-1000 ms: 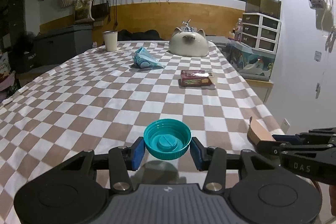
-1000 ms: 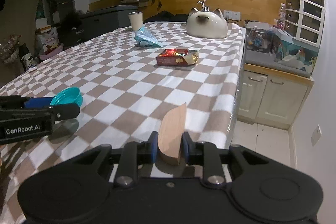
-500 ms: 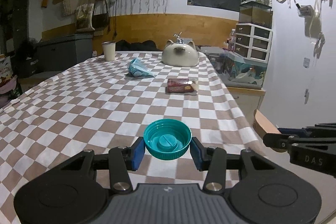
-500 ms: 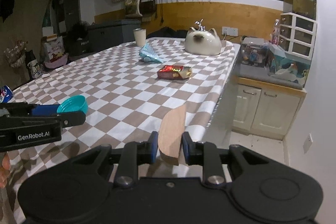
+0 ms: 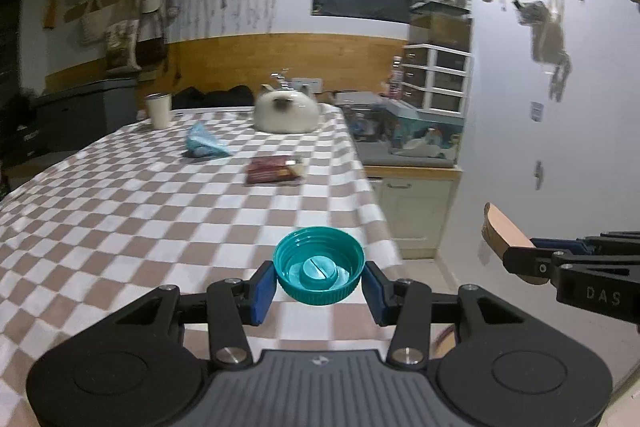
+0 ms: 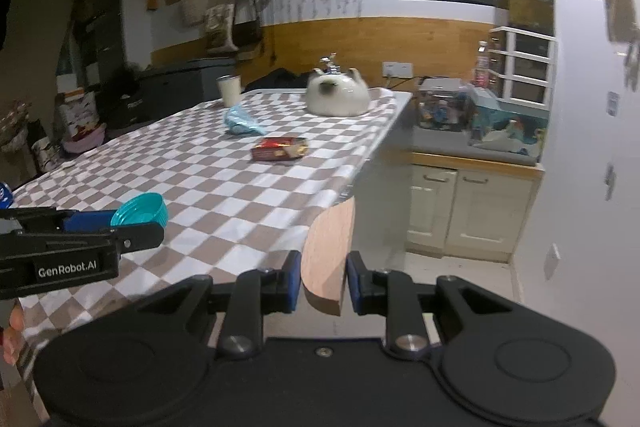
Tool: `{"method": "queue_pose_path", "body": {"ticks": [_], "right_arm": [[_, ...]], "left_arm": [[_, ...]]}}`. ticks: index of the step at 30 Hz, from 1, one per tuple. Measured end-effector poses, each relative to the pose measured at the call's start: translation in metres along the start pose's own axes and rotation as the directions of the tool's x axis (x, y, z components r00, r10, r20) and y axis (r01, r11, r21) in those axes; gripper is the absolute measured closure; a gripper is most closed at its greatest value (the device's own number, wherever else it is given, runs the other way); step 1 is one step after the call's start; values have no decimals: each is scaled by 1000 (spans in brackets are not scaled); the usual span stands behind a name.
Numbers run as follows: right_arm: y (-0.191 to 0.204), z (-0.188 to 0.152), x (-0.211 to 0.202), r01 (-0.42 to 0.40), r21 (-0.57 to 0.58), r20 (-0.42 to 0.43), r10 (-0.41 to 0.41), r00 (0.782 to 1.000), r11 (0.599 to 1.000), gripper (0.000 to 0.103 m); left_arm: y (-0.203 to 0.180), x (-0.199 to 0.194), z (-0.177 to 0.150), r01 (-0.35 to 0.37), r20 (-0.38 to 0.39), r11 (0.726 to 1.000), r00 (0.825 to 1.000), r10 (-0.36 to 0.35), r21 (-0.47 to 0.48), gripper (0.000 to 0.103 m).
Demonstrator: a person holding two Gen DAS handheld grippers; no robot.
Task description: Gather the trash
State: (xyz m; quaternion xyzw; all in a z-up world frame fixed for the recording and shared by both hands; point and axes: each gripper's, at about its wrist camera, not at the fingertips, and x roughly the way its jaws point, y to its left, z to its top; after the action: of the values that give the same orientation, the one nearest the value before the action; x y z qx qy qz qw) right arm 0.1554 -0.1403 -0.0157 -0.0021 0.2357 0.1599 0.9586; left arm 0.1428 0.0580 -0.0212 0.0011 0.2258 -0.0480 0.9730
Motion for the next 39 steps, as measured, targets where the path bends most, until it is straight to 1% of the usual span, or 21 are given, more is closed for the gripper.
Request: {"method": "queue_pose_path", "body": {"ticks": [10,19,30,34,39], "right_arm": [[-64,-22,-27,98,76,-9,-98,995,992,78],[-114,-53,-37,169,138,-54,-163,985,976,78],[-154,-94,-24,213,188,-150,-187,971,959,78],[-164,-111,-15,224,209,-194,-184,963,952,78],[-179,-129,3,235,232,-253,-175,952,944,78]], "left_arm": [[-68,15,-4,105,-25,993,994,-104,54,55],[-118,39,-22,187,-97,979,979,-179,77,55],[-160,77,-49,241,-204,966,954,-220,89,55],[-171,93,-59,255,-252,963,941,-227,83,55],[-182,120,-72,265,-319,961,920,-229,75,55]]}}
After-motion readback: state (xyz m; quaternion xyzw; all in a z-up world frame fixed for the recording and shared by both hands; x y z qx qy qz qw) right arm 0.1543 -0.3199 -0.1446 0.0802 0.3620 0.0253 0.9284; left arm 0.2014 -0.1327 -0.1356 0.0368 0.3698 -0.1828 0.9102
